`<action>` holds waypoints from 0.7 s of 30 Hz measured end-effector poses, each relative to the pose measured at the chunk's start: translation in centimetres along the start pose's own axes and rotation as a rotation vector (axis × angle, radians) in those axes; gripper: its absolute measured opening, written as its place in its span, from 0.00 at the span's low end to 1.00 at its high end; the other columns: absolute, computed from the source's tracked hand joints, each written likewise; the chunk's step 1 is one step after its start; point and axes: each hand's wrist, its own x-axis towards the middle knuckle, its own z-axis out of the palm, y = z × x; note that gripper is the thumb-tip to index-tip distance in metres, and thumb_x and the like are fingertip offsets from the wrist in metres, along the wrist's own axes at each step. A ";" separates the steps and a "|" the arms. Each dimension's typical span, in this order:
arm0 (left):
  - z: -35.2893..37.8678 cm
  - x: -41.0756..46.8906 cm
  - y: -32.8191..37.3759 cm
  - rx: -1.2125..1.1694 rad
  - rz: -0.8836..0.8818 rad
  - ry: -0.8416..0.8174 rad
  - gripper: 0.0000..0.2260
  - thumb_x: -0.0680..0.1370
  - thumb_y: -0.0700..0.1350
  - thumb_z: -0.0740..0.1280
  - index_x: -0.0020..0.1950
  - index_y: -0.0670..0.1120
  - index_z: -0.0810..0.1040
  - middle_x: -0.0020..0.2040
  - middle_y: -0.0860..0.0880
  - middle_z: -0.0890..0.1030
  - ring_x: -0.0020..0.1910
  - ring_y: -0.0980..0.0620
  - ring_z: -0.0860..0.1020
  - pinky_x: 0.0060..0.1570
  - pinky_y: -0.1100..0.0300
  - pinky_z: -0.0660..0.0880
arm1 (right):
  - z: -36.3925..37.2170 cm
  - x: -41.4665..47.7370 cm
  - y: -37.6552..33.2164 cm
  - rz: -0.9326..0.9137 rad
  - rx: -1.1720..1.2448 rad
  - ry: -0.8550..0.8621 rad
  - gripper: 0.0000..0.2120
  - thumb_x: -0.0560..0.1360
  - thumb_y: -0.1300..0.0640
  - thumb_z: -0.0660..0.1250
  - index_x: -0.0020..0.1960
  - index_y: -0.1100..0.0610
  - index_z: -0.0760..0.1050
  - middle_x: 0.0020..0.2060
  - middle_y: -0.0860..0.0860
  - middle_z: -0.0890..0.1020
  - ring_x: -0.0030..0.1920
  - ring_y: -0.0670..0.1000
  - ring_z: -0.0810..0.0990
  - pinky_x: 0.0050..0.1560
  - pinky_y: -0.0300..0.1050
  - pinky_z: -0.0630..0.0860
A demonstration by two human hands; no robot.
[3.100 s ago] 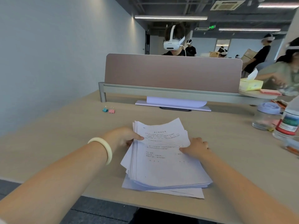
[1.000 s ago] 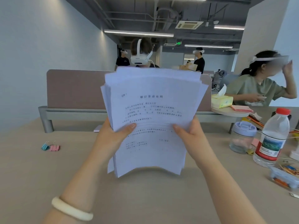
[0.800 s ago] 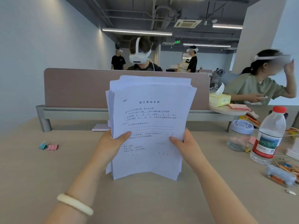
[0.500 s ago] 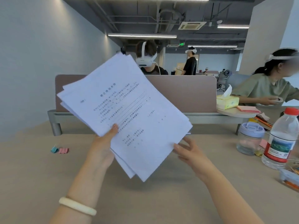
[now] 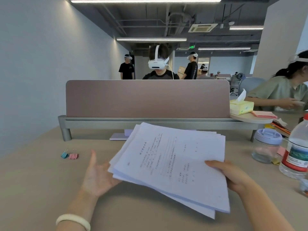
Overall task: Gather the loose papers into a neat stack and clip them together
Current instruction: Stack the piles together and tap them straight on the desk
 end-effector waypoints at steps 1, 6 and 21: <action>0.0 0.2 -0.2 0.121 -0.024 0.046 0.40 0.65 0.70 0.59 0.62 0.40 0.78 0.54 0.40 0.83 0.49 0.42 0.83 0.49 0.48 0.78 | -0.4 0.0 -0.1 0.013 -0.012 0.003 0.38 0.49 0.54 0.82 0.57 0.64 0.78 0.50 0.60 0.85 0.46 0.58 0.85 0.42 0.48 0.82; 2.7 0.3 -0.9 0.743 -0.073 0.055 0.39 0.50 0.57 0.82 0.57 0.41 0.80 0.53 0.43 0.84 0.48 0.47 0.84 0.42 0.57 0.80 | 0.2 -0.7 -1.6 0.008 -0.186 -0.008 0.26 0.62 0.57 0.75 0.58 0.64 0.78 0.47 0.59 0.86 0.43 0.57 0.86 0.37 0.46 0.82; 6.6 -0.6 0.8 0.826 0.522 0.117 0.06 0.76 0.44 0.66 0.52 0.52 0.79 0.46 0.58 0.86 0.46 0.58 0.84 0.43 0.61 0.79 | 3.8 -2.5 -4.8 -0.434 -0.087 0.140 0.17 0.75 0.55 0.68 0.63 0.53 0.74 0.57 0.50 0.83 0.57 0.54 0.82 0.58 0.56 0.77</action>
